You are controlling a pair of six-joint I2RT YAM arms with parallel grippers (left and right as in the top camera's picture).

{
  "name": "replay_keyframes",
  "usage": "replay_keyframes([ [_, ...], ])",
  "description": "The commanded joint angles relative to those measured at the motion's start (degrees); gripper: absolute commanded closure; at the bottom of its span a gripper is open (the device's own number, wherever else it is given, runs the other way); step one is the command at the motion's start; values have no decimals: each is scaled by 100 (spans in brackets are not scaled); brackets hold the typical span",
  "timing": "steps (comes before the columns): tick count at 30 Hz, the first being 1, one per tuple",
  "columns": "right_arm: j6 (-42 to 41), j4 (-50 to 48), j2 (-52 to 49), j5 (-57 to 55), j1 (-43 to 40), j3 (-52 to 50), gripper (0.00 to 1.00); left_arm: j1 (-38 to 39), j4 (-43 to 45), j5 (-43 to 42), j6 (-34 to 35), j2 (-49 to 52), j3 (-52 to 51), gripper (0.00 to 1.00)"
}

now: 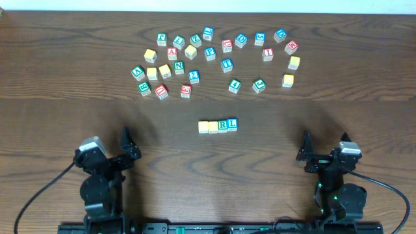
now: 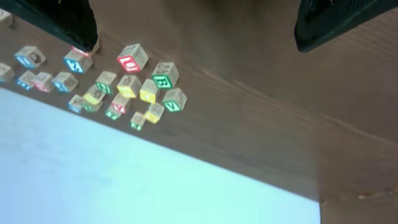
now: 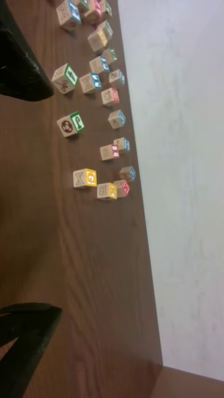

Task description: Spell out CORL

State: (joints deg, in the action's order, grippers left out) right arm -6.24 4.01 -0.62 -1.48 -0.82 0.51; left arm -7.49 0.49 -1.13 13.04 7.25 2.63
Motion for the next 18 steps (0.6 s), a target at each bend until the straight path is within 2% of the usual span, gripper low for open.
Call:
replay_keyframes([
  [1,76,11,33,13,-26,-20,1,-4,-76,33,-98,-463,-245,0],
  [3,76,11,33,13,-26,-20,1,-4,-457,35,-98,-734,-240,0],
  [18,76,11,33,13,-26,-20,1,-11,-452,39,-98,-691,-240,0],
])
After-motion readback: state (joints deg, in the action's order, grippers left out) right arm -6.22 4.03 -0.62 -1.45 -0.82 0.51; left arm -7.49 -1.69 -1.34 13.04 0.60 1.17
